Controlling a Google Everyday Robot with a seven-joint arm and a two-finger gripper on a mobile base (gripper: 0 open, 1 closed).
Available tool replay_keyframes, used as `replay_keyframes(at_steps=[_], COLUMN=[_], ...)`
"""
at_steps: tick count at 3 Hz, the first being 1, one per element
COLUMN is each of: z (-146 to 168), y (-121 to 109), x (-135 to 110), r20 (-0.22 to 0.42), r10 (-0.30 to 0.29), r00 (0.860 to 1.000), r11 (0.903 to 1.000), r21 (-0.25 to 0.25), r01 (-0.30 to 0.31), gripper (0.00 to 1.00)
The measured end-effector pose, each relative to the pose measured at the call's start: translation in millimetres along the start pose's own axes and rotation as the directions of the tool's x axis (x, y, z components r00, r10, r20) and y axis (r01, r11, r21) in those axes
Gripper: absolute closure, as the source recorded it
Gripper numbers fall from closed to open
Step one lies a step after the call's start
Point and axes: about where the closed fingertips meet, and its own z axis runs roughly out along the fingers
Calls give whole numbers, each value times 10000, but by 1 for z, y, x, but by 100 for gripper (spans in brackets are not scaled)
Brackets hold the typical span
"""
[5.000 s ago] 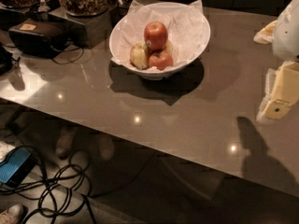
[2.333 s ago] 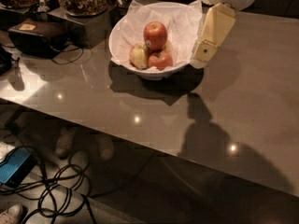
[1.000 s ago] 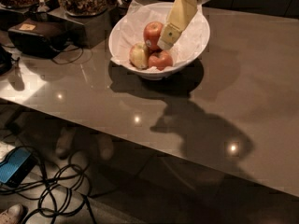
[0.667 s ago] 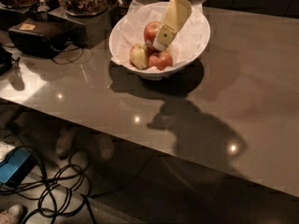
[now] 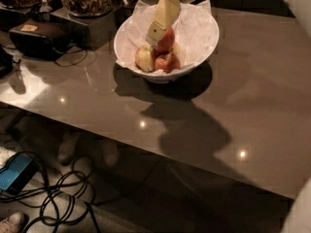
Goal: Pick apple from white bowl
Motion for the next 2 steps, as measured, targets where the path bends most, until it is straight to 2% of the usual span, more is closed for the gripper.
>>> replay_keyframes(at_steps=[1, 2], z=[10, 22], y=[-14, -26], x=[-4, -1], r20=[-203, -469], r10=[364, 702], r00=[9991, 9964], r11=[9986, 9962], r21=[380, 545], r01=[-356, -676], gripper=[13, 32])
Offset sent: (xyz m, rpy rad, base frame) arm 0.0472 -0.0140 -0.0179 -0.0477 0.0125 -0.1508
